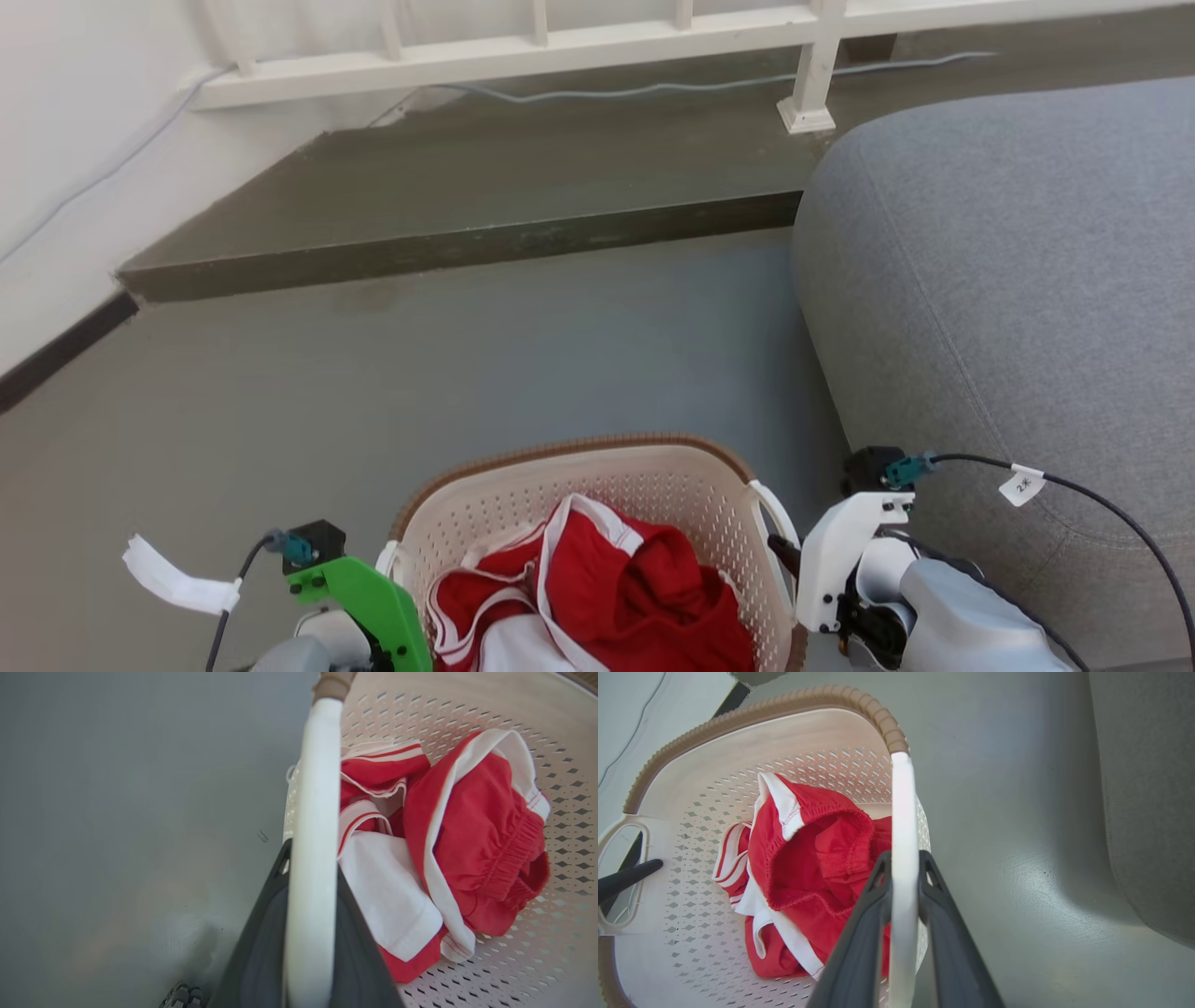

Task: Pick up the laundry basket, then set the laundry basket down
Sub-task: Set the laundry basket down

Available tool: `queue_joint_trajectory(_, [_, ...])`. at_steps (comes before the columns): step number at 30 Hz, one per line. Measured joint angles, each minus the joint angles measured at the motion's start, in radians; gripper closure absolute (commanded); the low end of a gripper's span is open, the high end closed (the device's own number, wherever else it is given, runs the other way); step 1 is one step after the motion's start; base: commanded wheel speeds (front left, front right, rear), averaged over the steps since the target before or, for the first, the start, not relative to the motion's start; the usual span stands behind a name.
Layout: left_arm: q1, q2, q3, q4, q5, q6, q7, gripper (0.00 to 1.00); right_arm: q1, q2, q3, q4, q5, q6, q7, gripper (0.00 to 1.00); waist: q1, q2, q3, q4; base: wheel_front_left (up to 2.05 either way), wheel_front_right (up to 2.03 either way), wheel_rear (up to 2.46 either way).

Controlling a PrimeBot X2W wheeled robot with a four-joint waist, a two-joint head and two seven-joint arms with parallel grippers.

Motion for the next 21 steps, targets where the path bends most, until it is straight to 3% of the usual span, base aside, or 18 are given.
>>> queue_joint_trajectory(21, [-0.220, 0.006, 0.007, -0.069, 0.031, 0.022, -0.126, 1.00, -0.215, -0.046, -0.016, -0.037, -0.020, -0.010, -0.150, 1.00, 0.0001, 0.0000, 0.256, 0.015, 0.00, 0.00, 0.00])
